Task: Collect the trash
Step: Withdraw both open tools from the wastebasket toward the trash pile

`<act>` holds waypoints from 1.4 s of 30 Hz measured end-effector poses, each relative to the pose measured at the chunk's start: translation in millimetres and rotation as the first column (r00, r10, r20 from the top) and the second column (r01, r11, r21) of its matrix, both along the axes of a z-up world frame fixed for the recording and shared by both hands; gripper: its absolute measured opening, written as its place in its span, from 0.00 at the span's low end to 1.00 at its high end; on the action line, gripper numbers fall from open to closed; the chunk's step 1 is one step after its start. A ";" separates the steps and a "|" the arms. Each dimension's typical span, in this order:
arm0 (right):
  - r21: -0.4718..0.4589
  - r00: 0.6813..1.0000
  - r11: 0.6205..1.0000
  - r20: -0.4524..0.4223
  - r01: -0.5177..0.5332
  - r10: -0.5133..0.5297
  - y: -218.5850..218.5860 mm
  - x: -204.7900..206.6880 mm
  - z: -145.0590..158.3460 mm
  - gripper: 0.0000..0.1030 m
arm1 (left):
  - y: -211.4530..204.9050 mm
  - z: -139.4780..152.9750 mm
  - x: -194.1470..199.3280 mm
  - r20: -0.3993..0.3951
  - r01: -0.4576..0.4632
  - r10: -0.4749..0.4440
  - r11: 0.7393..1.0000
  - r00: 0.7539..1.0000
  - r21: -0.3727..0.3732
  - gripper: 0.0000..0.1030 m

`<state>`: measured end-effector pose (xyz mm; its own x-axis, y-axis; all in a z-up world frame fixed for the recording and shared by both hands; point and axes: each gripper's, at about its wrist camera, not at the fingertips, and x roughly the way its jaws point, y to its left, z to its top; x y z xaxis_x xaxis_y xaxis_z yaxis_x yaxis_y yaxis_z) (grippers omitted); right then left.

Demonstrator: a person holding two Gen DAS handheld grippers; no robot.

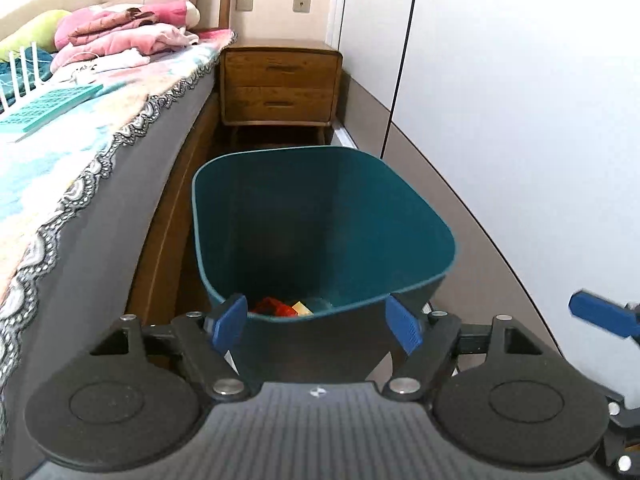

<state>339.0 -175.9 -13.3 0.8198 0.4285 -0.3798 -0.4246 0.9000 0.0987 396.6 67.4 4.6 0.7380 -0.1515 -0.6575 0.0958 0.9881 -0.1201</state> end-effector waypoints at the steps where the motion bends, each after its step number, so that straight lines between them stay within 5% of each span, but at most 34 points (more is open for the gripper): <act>1: 0.007 1.000 1.000 -0.005 -0.005 0.005 -2.0 -4.9 -1.5 0.77 | 0.8 0.8 -4.4 0.003 0.002 -0.002 1.000 1.000 -0.005 0.74; 6: 0.014 1.000 1.000 -0.014 -0.007 0.007 -7.9 -21.7 -9.9 0.82 | 4.5 0.7 -27.6 0.026 0.001 0.000 1.000 1.000 -0.014 0.75; 11: 0.001 1.000 1.000 -0.021 -0.012 0.012 -8.2 -35.0 -21.6 0.86 | 4.2 -7.7 -51.4 0.044 0.011 -0.011 1.000 0.999 -0.005 0.83; 15: 0.013 0.999 1.000 -0.041 -0.012 0.012 -9.2 -39.0 -33.9 0.93 | 4.6 -22.5 -64.2 0.026 0.026 -0.026 1.000 0.999 -0.008 0.99; 19: 0.024 0.998 1.000 -0.061 -0.004 0.005 -12.7 -43.6 -53.6 1.00 | 8.0 -44.7 -72.7 -0.009 0.040 -0.040 0.999 0.999 -0.031 0.99; 30: -0.023 0.960 0.999 -0.277 0.030 -0.035 -22.9 -63.2 -161.0 1.00 | 21.5 -135.0 -75.1 -0.203 0.015 -0.035 0.995 0.979 -0.097 1.00; 34: -0.076 0.935 0.997 -0.351 0.017 -0.043 -17.9 -67.1 -195.0 1.00 | 20.7 -175.0 -73.9 -0.242 -0.020 0.016 1.000 0.970 -0.015 1.00; 42: -0.133 0.887 0.991 -0.461 -0.033 -0.033 -4.6 -66.8 -249.6 0.99 | 33.6 -265.0 -70.9 -0.429 -0.060 0.069 0.998 0.901 0.034 1.00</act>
<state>272.2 -180.5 -262.9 0.5376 0.3467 -0.7686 -0.3603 0.9186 0.1624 325.7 101.0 -260.4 0.3908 -0.0970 -0.9154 -0.0244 0.9930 -0.1156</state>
